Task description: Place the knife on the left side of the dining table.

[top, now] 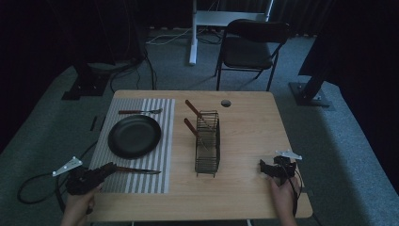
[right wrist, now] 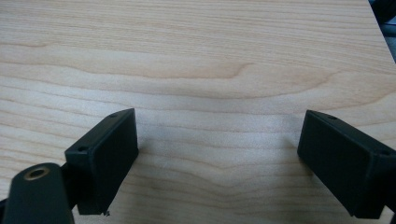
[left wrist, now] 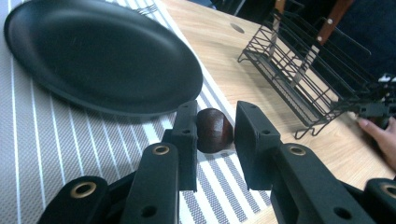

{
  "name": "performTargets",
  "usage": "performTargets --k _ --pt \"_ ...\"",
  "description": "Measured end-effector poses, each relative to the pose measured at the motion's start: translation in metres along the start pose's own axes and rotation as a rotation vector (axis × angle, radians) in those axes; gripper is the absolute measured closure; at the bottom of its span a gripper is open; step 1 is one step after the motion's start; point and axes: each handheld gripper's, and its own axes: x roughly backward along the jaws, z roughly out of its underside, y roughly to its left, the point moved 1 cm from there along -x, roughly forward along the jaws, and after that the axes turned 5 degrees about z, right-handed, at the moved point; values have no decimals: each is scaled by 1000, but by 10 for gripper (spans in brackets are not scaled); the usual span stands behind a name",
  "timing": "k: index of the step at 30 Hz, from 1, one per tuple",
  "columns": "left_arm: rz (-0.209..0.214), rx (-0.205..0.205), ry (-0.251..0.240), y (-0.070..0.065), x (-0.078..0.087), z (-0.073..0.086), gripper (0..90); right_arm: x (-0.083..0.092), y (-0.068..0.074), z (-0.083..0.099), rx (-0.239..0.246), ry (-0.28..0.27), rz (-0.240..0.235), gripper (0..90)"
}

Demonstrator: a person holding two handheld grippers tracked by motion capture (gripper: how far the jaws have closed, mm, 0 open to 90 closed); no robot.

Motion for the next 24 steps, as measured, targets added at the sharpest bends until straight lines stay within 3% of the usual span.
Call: performTargets --k 4,8,9,10,14,16,18,20,24 --pt "-32 41 9 9 -2 6 668 0 0 0 0 0 0 113" --pt "-52 46 11 11 -3 7 640 0 0 0 0 0 0 113" --pt "-84 66 13 18 -6 11 640 0 0 0 0 0 0 113" --pt "-84 97 8 23 -8 14 595 0 0 0 0 0 0 113" --pt "-115 115 15 32 -14 17 553 0 0 0 0 0 0 113" --pt "-145 130 28 36 -19 19 490 0 0 0 0 0 0 113" --pt "-177 134 50 39 -25 21 449 0 0 0 1 0 0 113" --pt "-177 134 50 39 -25 21 443 0 0 0 0 0 0 113" --pt "-243 103 76 41 -31 22 405 0 0 0 0 0 0 113"
